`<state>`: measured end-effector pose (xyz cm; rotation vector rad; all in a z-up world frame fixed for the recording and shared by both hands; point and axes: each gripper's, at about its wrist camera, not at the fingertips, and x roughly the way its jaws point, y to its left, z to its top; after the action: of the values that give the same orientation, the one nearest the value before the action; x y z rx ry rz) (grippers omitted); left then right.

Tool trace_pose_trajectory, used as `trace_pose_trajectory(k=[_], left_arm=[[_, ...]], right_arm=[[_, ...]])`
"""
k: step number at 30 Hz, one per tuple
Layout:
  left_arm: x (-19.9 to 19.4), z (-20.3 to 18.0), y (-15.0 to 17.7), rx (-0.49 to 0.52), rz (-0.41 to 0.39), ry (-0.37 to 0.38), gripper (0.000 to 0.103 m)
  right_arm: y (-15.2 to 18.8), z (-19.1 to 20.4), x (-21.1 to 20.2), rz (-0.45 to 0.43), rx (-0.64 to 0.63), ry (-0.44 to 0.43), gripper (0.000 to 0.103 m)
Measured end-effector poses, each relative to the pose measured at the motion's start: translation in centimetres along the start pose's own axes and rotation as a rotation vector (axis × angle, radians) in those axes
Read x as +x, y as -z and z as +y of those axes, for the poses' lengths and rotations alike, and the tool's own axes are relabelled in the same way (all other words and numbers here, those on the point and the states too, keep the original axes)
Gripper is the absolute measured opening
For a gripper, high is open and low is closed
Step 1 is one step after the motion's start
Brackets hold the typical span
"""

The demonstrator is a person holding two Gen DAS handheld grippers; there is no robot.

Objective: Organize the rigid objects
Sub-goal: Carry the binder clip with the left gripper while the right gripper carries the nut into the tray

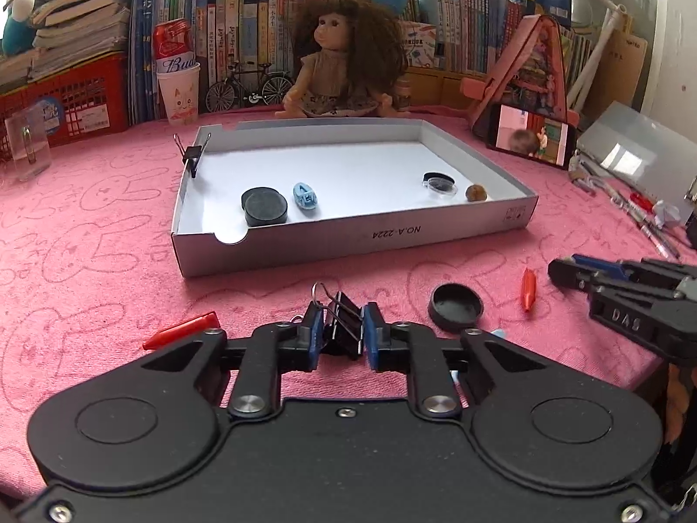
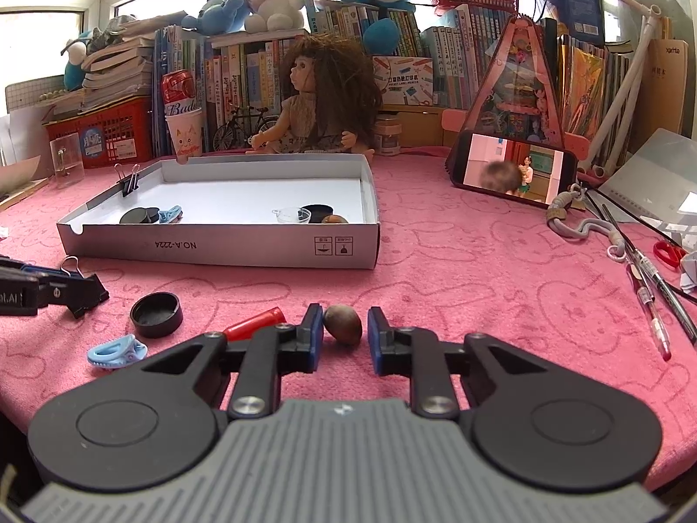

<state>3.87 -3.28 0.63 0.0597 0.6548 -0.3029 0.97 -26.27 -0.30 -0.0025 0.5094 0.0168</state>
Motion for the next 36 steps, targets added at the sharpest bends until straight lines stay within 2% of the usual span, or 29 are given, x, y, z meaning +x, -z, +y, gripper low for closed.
trace_pose_trajectory(k=[6,8,9,16,24,36], left_arm=[[0.3,-1.3,0.6,0.059,-0.025,-0.017,0.027],[0.4,-1.7,0.8,0.091,-0.042,-0.044,0.019],[0.3,-1.8,0.8,0.096,-0.043,-0.045,0.019],[-0.3,-1.1,0.0,0.053,-0.053,-0.024,0.019],[-1.3,-0.6,-1.8,0.023,-0.095,-0.002,0.019],[-1.1,1.3,-4.9,-0.027,-0.142,-0.03,0.019]], right_arm=[[0.0,0.1,0.2,0.016,-0.013,0.001,0.025],[0.0,0.2,0.2,0.019,-0.018,0.001,0.023],[0.0,0.3,0.2,0.019,-0.017,0.0,0.022],[-0.4,0.1,0.3,0.019,0.01,-0.011,0.022],[-2.0,0.3,0.1,-0.019,0.007,-0.015,0.022],[-4.2,-0.1,0.9,-0.031,0.047,-0.014,0.022]])
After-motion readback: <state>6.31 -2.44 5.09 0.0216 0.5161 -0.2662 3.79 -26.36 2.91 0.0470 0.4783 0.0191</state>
